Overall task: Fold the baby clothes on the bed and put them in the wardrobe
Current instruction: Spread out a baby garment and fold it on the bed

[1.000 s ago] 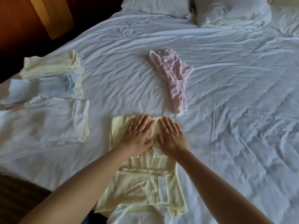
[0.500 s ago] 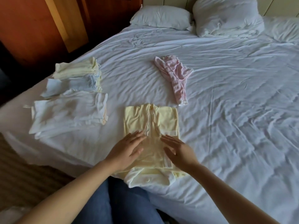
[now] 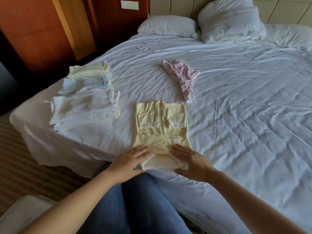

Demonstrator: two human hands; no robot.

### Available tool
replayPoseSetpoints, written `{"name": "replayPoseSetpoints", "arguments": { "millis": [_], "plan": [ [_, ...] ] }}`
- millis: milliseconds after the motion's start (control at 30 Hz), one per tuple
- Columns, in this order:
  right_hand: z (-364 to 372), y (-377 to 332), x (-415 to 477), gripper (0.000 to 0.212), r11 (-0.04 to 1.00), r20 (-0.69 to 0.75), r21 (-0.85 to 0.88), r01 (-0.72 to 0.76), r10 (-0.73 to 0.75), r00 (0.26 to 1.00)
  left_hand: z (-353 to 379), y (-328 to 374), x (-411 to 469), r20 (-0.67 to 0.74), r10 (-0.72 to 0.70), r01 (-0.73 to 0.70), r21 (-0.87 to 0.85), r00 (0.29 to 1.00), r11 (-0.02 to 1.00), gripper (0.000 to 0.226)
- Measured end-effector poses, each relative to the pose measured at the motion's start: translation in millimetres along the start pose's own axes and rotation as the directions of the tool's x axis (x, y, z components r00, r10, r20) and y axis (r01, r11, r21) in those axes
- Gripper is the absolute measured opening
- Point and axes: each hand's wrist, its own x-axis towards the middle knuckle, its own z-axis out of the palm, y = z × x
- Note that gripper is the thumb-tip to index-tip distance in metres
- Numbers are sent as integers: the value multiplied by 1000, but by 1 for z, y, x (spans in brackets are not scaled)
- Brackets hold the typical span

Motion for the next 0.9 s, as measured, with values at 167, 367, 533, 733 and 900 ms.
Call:
{"name": "replayPoseSetpoints", "arguments": {
  "millis": [167, 367, 533, 733, 900],
  "plan": [
    [-9, -6, 1, 49, 996, 49, 27, -88, 87, 995, -2, 3, 4, -43, -85, 77, -175, 995, 982, 62],
    [-36, -20, 14, 30, 926, 119, 123, -356, 343, 932, -25, 15, 17, -98, -343, 293, -336, 934, 895, 24],
    [-72, -28, 31, 24, 897, 299, 151, -416, 360, 884, -51, 10, 24, -42, -350, 309, -382, 936, 871, 36],
    [-108, -21, 82, 39, 835, -19, 322, -447, 477, 879, -88, -6, 55, -281, -516, 309, -543, 809, 781, 41],
    [-115, 1, 140, 39, 833, -146, 282, -476, 528, 837, -108, -30, 100, -358, -577, 405, -451, 734, 795, 42]
  ]
}}
